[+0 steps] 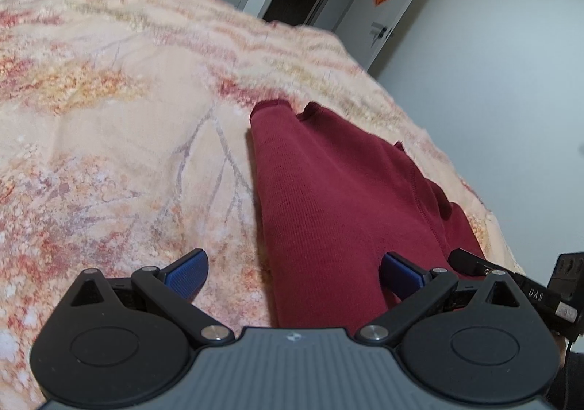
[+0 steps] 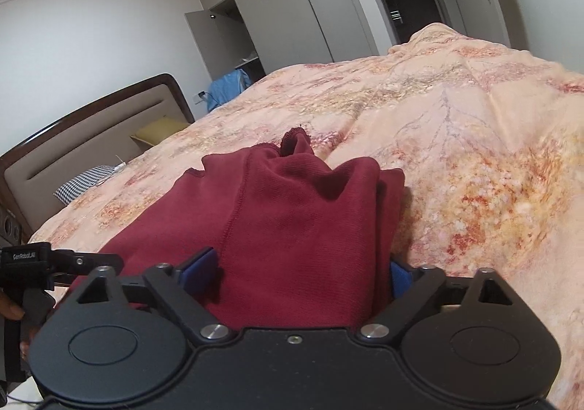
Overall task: Fold small clothes
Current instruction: 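Grasp the sweater end with the right tool while the left tool grasps it too, then lift the sweater end with both tools and fold it over the body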
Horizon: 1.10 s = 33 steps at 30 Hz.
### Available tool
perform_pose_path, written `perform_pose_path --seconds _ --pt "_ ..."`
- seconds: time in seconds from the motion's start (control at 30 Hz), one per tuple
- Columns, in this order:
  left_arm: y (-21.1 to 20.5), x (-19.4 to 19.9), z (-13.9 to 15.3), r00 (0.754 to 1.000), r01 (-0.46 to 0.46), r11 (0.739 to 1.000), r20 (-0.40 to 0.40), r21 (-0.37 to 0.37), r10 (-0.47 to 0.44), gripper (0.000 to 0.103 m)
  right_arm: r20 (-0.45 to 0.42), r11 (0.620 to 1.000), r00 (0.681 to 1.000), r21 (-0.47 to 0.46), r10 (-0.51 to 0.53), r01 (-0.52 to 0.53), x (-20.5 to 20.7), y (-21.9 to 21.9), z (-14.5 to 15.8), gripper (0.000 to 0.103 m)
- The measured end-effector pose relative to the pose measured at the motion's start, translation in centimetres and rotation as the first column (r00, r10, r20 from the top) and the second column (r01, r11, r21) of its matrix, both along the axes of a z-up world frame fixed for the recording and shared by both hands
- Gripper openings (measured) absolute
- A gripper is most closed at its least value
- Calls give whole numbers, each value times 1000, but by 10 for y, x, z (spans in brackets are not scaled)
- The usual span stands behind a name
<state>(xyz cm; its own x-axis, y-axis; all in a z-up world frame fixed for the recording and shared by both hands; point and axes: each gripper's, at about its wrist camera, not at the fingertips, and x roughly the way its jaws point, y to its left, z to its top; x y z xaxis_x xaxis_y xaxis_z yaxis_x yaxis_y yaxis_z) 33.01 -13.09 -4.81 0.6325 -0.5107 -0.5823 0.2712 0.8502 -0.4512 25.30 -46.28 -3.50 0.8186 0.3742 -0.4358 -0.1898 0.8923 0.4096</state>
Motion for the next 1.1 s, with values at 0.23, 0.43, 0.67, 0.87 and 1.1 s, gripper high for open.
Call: perform_pose_path --seconds 0.23,0.43,0.67,0.87,1.1 --pt "-4 10 3 992 102 994 -65 -51 -105 80 9 992 992 -1 -128 128 -14 20 6 51" --pt "-3 9 13 993 88 995 -73 -45 -91 42 68 990 989 -42 -134 137 -21 36 35 22" --pt "5 1 39 995 99 995 -26 -30 -99 29 214 982 977 -182 1 39 -20 90 82 20" --pt "50 -7 71 998 21 998 54 62 -24 29 294 987 949 -144 118 -78 9 140 105 20" --pt "120 1 106 974 -184 970 164 159 158 29 312 982 932 -87 186 -167 72 211 104 20"
